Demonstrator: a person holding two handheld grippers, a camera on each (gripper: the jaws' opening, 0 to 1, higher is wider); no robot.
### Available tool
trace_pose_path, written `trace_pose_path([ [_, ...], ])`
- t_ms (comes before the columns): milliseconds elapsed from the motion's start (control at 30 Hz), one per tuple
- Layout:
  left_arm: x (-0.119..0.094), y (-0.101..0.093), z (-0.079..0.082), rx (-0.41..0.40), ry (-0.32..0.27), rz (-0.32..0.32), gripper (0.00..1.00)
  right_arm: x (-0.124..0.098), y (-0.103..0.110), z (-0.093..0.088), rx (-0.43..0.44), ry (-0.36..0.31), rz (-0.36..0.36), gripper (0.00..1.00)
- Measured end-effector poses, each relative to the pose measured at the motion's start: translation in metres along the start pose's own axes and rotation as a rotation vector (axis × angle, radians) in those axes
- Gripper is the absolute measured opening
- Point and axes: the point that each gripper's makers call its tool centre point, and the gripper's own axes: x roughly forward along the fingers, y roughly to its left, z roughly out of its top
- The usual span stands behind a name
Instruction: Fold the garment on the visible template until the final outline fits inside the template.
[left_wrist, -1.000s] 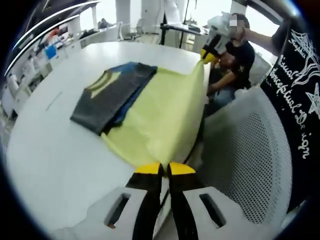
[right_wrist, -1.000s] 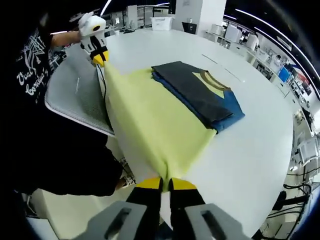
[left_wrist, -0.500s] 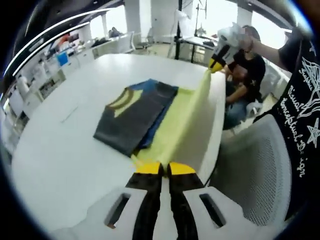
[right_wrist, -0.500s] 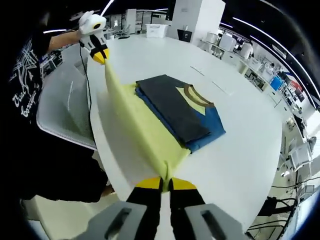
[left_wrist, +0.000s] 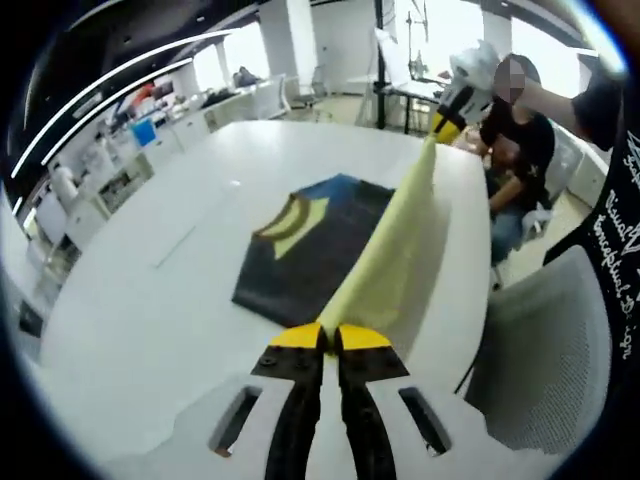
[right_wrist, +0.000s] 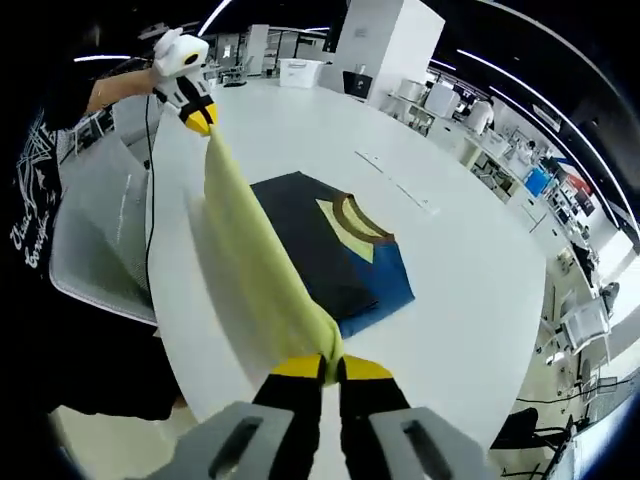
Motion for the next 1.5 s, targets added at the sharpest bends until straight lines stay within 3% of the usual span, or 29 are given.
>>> trace_pose_path([
  [533, 0.024, 0.058, 0.024, -0.021, -0.05, 0.092, 0.01, 0.024, -0.056, 0.029, 0.027, -0.054, -0.052, 0.0],
  [967, 0.055, 0.105, 0.033, -0.063, -0.062, 0.205, 0.01, 0.065, -0.095, 0.041, 0.109, -0.082, -0.077, 0.0],
  [1133, 0.073, 0.117, 0.03, -0.088, -0.065, 0.213, 0.01, 0.081, -0.108, 0.038, 0.125, -0.065, -0.089, 0.0],
  [1500, 0.106, 0.129, 0.004, -0.182, -0.025, 0.227, 0.01, 0.119, -0.118, 0.031, 0.128, -0.022, -0.07, 0.0],
])
